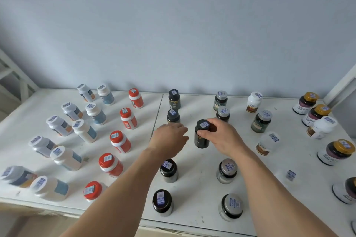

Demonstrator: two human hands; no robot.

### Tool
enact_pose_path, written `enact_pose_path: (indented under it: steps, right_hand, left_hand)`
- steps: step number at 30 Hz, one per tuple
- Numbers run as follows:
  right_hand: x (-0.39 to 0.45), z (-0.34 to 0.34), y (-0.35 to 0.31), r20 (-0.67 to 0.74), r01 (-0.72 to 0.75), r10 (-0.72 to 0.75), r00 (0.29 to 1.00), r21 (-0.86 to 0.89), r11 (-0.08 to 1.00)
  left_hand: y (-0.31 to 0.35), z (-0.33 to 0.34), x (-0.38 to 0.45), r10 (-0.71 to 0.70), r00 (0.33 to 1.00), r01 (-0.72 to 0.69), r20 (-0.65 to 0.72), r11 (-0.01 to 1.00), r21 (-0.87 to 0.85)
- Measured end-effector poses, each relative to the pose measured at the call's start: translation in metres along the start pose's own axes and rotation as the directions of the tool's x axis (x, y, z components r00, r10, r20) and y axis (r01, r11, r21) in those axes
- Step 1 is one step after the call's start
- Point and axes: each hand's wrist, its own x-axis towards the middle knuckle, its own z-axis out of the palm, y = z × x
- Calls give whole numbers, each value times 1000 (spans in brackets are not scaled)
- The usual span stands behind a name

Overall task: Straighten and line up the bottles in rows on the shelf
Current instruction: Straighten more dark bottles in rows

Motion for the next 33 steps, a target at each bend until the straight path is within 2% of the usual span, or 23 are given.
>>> enact_pose_path:
  steps: [5, 15, 26, 30, 33]
  right_hand:
    - [3, 35, -15, -5, -30, 30, 1000, 4, 1000]
    - [10, 100, -38, -30, -101, 102, 994, 16, 995]
    - [9, 120, -39, -19, -141, 141, 990, 7, 990]
    - [9, 108, -41, 0, -137, 137, 991, 44, 990]
    - [9, 83, -43, -62, -124, 127, 990, 52, 991]
  left_hand:
    - [-35, -6, -13, 1, 1000, -1, 17, 1000, -29]
    - [-93, -6, -29, 124, 992, -122, 21, 989, -79]
    - [-102, -9, -26, 153, 988, -155, -25, 981, -115]
    - [-96, -14, -21, 184, 979, -195, -89, 972, -132]
    - [-85, -15, -10, 212, 971, -223, -115, 970, -93]
